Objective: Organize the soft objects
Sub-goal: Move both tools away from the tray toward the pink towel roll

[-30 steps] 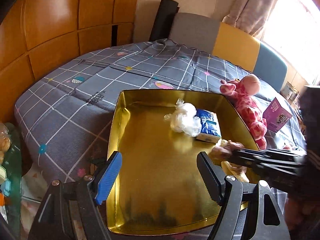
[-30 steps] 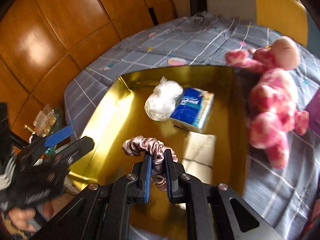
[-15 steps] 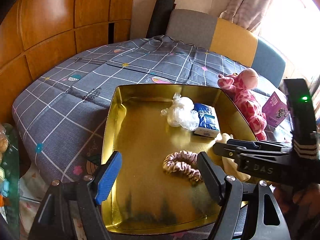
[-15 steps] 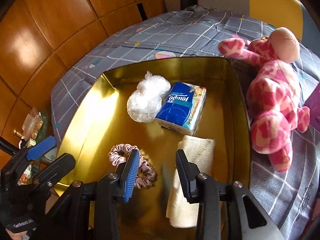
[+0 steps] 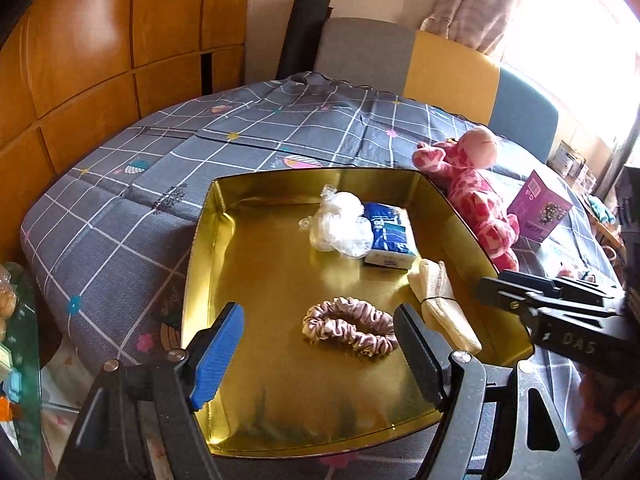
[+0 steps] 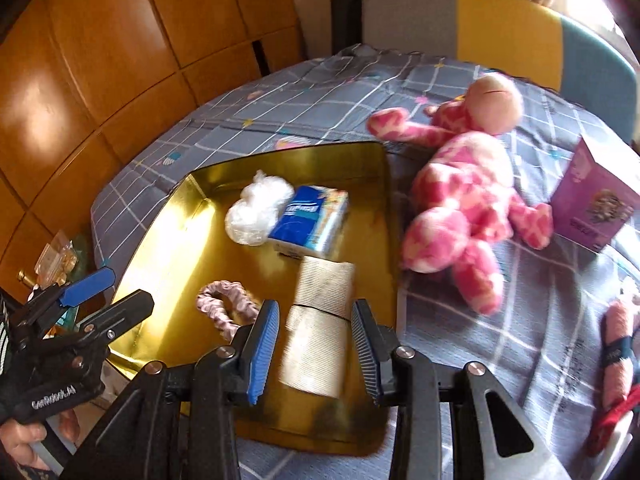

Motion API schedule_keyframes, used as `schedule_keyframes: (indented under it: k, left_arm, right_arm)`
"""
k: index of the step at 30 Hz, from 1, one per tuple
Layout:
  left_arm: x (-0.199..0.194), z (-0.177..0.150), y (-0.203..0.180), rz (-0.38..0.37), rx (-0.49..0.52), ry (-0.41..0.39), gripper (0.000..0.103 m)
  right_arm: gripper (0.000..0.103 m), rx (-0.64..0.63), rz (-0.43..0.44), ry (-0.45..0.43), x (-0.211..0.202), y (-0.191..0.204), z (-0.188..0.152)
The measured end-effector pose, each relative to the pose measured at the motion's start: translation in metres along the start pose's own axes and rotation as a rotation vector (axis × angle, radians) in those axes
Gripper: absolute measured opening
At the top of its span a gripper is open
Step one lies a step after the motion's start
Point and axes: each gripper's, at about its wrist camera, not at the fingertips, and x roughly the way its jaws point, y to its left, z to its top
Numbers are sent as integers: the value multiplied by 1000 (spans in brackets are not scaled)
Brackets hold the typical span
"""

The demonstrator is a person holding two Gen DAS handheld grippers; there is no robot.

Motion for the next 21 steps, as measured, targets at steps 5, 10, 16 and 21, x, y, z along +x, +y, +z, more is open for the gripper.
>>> schedule_keyframes:
  k: [5, 10, 16, 21]
  left_arm:
    - [-2, 1, -11, -12, 30, -6, 78]
    - [-3, 2, -24, -26, 63, -4, 78]
    - [-4, 6, -46, -53, 114, -6, 78]
    - [-4, 10, -72, -86, 176, -14, 78]
  right_arm:
    - [37, 30, -43, -26, -22, -25, -10]
    - [37, 77, -94, -44, -41, -57, -21]
    - [38, 135, -179, -70, -70, -102, -36]
    - [37, 201, -269, -91, -100, -144, -51]
